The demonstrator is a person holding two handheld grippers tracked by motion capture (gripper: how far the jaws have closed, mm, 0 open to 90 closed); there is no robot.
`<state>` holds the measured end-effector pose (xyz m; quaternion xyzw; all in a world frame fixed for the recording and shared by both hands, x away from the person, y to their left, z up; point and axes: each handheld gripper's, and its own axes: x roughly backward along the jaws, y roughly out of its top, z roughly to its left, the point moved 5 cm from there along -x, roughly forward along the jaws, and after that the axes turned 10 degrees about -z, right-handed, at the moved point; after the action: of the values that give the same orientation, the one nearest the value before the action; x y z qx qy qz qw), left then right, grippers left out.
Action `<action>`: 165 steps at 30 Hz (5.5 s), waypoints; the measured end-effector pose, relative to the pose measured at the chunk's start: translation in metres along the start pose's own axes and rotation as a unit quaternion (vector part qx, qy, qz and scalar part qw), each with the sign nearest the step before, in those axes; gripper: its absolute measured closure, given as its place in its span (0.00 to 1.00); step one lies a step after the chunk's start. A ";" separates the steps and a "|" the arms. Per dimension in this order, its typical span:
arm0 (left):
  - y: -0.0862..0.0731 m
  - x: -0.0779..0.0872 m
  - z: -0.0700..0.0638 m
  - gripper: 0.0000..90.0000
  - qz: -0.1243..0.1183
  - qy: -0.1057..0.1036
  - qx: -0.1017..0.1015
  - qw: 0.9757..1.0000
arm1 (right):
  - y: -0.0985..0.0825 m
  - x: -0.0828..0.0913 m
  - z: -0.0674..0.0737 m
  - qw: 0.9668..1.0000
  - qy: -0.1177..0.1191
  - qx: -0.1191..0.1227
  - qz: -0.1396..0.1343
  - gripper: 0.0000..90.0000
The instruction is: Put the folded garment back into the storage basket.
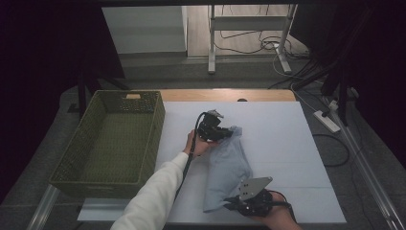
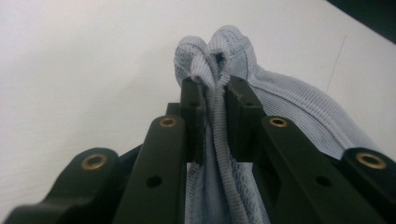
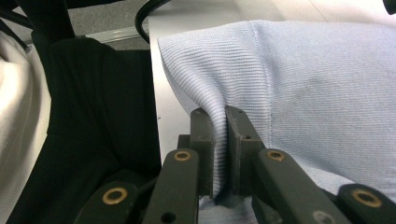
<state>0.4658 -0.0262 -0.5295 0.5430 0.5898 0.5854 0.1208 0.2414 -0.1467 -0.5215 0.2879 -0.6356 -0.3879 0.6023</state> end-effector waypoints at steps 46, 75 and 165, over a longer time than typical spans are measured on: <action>0.020 0.027 -0.002 0.88 -0.029 0.000 -0.010 1.000 | 0.011 0.004 -0.010 1.000 -0.020 -0.001 -0.020 0.91; 0.034 0.059 -0.006 0.88 -0.047 0.009 -0.023 0.999 | 0.033 0.002 -0.014 0.997 -0.046 0.020 -0.050 0.91; 0.062 0.177 0.002 0.89 -0.111 0.063 -0.025 0.991 | 0.109 -0.029 -0.024 0.991 -0.042 0.073 -0.104 0.91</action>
<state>0.4308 0.0963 -0.3920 0.4328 0.6381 0.6161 0.1613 0.2792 -0.0673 -0.4461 0.3786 -0.6537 -0.4126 0.5091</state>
